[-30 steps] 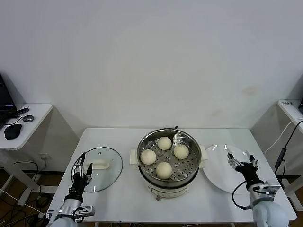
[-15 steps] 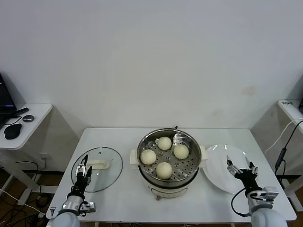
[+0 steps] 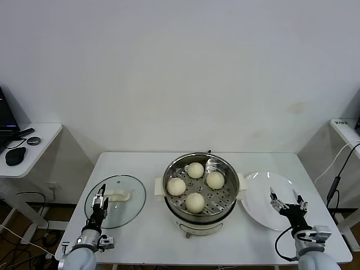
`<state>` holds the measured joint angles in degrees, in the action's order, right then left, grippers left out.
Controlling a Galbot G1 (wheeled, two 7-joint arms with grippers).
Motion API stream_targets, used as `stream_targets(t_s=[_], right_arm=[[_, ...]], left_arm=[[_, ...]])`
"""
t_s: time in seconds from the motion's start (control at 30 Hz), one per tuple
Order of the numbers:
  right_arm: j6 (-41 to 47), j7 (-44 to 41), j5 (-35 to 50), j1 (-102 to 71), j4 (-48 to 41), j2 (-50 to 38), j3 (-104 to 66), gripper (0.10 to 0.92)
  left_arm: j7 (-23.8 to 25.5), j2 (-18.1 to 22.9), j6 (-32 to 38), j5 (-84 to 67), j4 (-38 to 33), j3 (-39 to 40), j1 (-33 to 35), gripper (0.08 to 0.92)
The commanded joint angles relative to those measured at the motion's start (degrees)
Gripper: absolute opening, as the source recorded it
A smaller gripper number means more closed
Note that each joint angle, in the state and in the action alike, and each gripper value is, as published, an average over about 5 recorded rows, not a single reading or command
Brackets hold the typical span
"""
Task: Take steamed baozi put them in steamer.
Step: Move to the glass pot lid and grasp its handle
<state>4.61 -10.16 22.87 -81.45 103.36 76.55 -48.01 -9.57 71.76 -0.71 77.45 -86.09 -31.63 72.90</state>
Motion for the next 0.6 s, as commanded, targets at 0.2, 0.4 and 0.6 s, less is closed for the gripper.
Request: stream_targets(t_s=[0.2,0.4,0.6], right_arm=[[-0.5,0.0,-0.4,-0.2,-0.6,0.2,-0.1,0.823],[-0.9,0.0,-0.3,-0.5,-0.8,0.2,-0.2,0.823],[-1.3,-0.4,-0.2,-1.1,-1.1,0.1,-0.3,0.823]], left_arm=[[-0.3,0.8,-0.4,1.9,3.9,0.3,-3.5,0.823],[0.0,0.6,-0.3,2.2,6.1,0.6,-4.9,0.823],[-0.9,1.2,-0.3,2.0,7.3,0.8,-6.2,0.823]])
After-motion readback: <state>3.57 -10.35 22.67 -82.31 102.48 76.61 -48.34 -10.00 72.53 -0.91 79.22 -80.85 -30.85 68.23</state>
